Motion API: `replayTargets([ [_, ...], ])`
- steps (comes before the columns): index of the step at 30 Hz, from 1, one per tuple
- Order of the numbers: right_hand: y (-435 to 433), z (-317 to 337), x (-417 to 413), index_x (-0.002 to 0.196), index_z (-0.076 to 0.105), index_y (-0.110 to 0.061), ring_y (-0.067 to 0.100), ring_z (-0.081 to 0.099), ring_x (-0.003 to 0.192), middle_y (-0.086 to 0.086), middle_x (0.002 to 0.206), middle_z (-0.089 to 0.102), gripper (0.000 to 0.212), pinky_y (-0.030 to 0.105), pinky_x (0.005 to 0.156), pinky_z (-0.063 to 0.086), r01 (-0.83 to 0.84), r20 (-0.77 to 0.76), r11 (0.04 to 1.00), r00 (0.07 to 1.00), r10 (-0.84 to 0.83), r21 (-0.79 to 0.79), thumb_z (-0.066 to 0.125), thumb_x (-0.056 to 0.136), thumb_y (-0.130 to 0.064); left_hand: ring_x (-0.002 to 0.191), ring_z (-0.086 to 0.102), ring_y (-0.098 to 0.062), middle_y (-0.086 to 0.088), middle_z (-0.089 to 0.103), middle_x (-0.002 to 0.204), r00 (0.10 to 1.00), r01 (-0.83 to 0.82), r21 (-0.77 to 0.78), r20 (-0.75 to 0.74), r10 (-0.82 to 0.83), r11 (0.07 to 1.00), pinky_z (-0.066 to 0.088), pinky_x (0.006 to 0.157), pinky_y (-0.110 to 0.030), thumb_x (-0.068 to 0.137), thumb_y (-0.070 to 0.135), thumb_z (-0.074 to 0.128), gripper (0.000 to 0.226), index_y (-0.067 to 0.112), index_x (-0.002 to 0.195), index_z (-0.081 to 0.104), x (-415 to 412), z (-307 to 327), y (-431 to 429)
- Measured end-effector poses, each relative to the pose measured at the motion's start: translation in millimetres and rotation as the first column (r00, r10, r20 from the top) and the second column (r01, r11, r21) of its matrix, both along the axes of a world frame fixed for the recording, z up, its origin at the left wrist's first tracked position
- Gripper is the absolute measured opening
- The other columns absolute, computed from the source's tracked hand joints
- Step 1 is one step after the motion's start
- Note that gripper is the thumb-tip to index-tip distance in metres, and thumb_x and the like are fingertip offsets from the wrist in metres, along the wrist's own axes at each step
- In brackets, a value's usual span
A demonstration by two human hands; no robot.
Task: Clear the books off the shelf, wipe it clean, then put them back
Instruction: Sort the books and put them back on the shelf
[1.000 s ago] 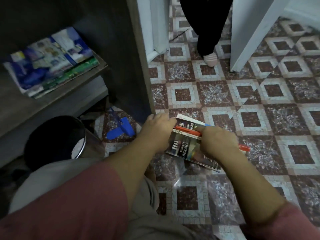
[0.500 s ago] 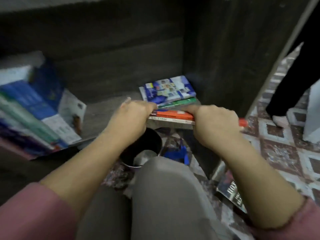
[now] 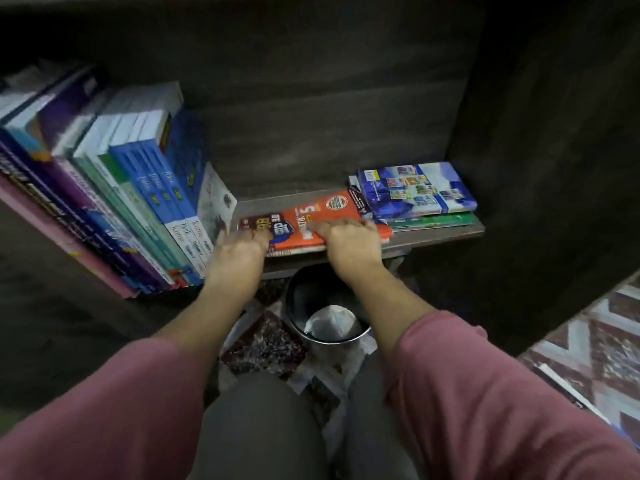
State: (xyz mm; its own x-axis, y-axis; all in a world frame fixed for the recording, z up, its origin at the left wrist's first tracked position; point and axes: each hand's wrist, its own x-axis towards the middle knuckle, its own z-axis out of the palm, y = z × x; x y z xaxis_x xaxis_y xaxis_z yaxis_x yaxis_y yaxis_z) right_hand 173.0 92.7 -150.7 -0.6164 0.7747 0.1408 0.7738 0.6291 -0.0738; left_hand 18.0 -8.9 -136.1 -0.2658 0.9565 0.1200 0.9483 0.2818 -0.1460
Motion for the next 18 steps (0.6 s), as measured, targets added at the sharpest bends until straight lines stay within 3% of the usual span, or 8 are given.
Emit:
replayTargets([
  [3,15,-16,1,0.147,0.030,-0.044,0.022,0.027,0.143,-0.007,0.156,0.031,0.050,0.044,0.113,0.020,-0.105,0.110,0.985,0.987,0.120,-0.135,0.038,0.102,-0.022,0.122,0.049,-0.032,-0.014,0.049,0.136,0.995,-0.056,-0.133,0.075,0.066,0.990,0.037,0.105,-0.040,0.087,-0.001,0.056,0.067,0.014,0.148,0.030,3,-27,-2],
  [7,33,-32,7,0.153,0.016,-0.038,0.017,0.009,0.149,-0.005,0.162,0.012,0.078,0.039,0.118,0.010,-0.135,0.112,0.941,0.978,0.177,-0.310,0.064,0.091,-0.036,0.139,0.031,-0.033,-0.018,0.030,0.152,0.994,-0.067,-0.170,0.075,0.081,0.983,0.025,0.116,-0.042,0.087,0.003,0.060,0.079,0.013,0.152,0.017,-13,-45,12],
  [9,38,-35,5,0.154,0.012,-0.035,0.018,0.004,0.149,-0.004,0.163,0.005,0.086,0.038,0.119,0.006,-0.152,0.095,0.922,0.976,0.198,-0.357,0.066,0.088,-0.043,0.144,0.021,-0.033,-0.017,0.019,0.157,0.991,-0.075,-0.220,0.094,0.097,0.973,0.018,0.119,-0.042,0.096,0.026,0.055,0.075,0.015,0.154,0.009,-24,-46,22],
  [12,47,-41,-3,0.154,0.008,-0.035,0.018,-0.001,0.150,-0.003,0.163,0.001,0.086,0.040,0.119,0.002,-0.156,0.074,0.923,0.978,0.194,-0.351,0.061,0.089,-0.048,0.147,0.013,-0.033,-0.016,0.009,0.160,0.988,-0.077,-0.292,0.103,0.111,0.953,0.013,0.118,-0.042,0.091,0.066,0.037,0.087,0.016,0.155,0.004,-35,-46,36],
  [16,53,-38,-10,0.154,0.009,-0.036,0.023,0.002,0.150,-0.002,0.163,0.003,0.088,0.042,0.120,0.005,-0.125,0.108,0.931,0.979,0.171,-0.343,0.064,0.087,-0.047,0.147,0.010,-0.033,-0.017,0.005,0.161,0.970,-0.144,-0.314,0.145,0.197,0.938,0.012,0.119,-0.043,0.089,0.070,0.037,0.092,0.015,0.155,0.002,-31,-48,48],
  [18,47,-25,-6,0.154,0.017,-0.033,0.026,0.014,0.148,0.002,0.162,0.013,0.087,0.041,0.119,0.016,-0.091,0.112,0.923,0.983,0.143,-0.375,0.070,0.085,-0.039,0.147,0.011,-0.033,-0.016,0.007,0.160,0.961,-0.184,-0.338,0.133,0.240,0.923,0.011,0.119,-0.046,0.091,0.065,0.041,0.090,0.014,0.154,0.003,-22,-45,48],
])
